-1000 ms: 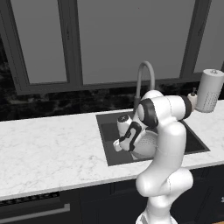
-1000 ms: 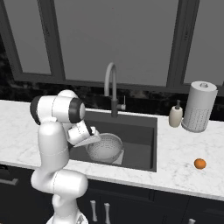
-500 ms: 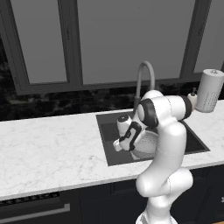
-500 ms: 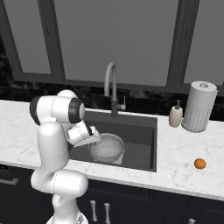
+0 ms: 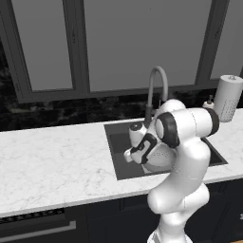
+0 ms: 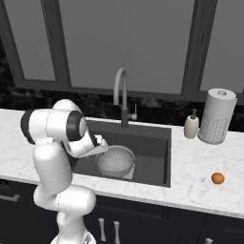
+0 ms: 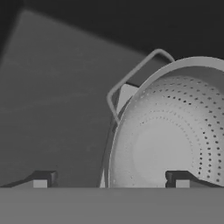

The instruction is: Put the colander in the sink, put the tangerine in the colander, and turn on the sink faucet and pour water over the colander.

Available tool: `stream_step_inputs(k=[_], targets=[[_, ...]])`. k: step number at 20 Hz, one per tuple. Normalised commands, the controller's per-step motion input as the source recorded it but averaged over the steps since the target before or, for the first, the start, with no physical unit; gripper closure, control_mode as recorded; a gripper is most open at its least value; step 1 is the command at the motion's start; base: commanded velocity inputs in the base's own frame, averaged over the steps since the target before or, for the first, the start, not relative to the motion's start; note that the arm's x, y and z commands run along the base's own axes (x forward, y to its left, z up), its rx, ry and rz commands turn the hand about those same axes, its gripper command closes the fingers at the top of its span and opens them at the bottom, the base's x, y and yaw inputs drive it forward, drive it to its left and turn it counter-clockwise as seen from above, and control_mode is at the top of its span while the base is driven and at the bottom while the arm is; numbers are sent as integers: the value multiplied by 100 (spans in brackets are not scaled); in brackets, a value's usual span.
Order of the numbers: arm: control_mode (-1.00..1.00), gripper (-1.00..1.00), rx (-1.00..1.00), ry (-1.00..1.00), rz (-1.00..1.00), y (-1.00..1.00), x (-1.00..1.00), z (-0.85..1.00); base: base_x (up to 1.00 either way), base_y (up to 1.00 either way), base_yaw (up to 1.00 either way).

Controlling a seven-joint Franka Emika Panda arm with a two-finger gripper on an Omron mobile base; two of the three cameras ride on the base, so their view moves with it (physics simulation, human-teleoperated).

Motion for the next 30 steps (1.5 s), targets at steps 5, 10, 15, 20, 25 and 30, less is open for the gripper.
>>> stream_step_inputs(k=[5, 10, 15, 20, 25, 30], targets=[[-100, -100, 5, 0, -1, -6, -43, 88, 0, 0, 0], [-100, -100, 6, 0, -4, -9, -46, 97, 0, 0, 0], [-100, -100, 8, 0, -9, -38, -70, 78, 0, 0, 0], [-100, -100, 8, 0, -12, -56, -73, 59, 0, 0, 0], [-100, -100, 3, -5, -10, -54, -72, 22, 0, 0, 0], [-100, -100, 5, -1, -8, -58, -22, 51, 0, 0, 0]])
